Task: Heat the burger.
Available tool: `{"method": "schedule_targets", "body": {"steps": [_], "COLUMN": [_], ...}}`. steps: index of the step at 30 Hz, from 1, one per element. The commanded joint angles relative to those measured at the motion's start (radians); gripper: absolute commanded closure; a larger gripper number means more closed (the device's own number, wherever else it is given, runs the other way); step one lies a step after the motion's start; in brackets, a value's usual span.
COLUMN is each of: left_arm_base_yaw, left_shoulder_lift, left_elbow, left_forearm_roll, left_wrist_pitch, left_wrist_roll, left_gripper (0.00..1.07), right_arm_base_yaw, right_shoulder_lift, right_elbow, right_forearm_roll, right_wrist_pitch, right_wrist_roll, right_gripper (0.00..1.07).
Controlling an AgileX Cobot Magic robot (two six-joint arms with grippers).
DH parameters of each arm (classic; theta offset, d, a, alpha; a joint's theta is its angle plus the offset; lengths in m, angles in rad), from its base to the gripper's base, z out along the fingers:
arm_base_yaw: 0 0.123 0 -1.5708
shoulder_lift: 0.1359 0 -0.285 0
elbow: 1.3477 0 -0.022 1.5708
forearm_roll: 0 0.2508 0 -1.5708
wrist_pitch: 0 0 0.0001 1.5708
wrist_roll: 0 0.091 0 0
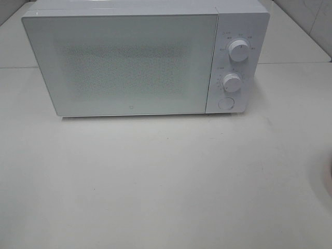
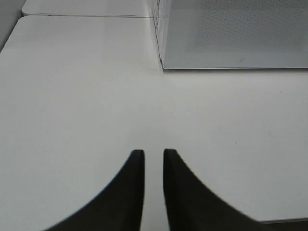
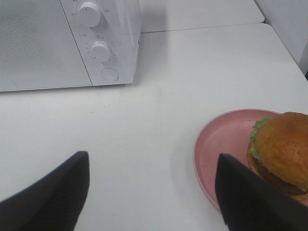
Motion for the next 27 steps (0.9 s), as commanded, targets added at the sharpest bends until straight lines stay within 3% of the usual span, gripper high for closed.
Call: {"method": "schedule_targets", "body": {"steps": [1, 2, 3, 4, 5, 8, 27], "left_arm_base_yaw": [0.002, 0.002, 0.002, 0.002, 0.002, 0.002, 0.002], "left_shoulder_lift": [-0.022, -0.021, -0.021, -0.020, -0.020, -0.020, -0.026], "left_elbow": [0.018, 0.018, 0.018, 0.018, 0.018, 0.018, 0.018], "left_forearm_roll": [0.021, 0.023, 0.023, 0.031, 0.040, 0.053, 0.050], "left_wrist_pitch": [-0.042, -0.042, -0.042, -0.042, -0.042, -0.042, -0.042], "left_wrist_roll": [-0.004, -0.008, -0.008, -0.019, -0.034, -0.064, -0.064], "left_gripper": [0.54, 0.42, 0.42, 0.19, 0.04, 0.05, 0.06], "right_arm_base_yaw": [-0.004, -0.004, -0.004, -0.004, -0.004, -0.004, -0.004], "right_shoulder_lift": [-0.024, -0.024, -0.024, -0.024, -0.024, -0.024, -0.024], "right_elbow": [0.002, 0.002, 0.002, 0.002, 0.002, 0.002, 0.002], "right_forearm_roll": [0.003, 0.003, 0.003, 0.003, 0.003, 0.003, 0.003], "right_wrist_pitch": [-0.008, -0.008, -0.008, -0.008, -0.008, -0.008, -0.008], "right_wrist_roll": [-0.001, -0.001, -0.001, -0.001, -0.001, -0.001, -0.001], "right_gripper": [0.37, 0.37, 0.37, 0.37, 0.37, 0.37, 0.37]}}
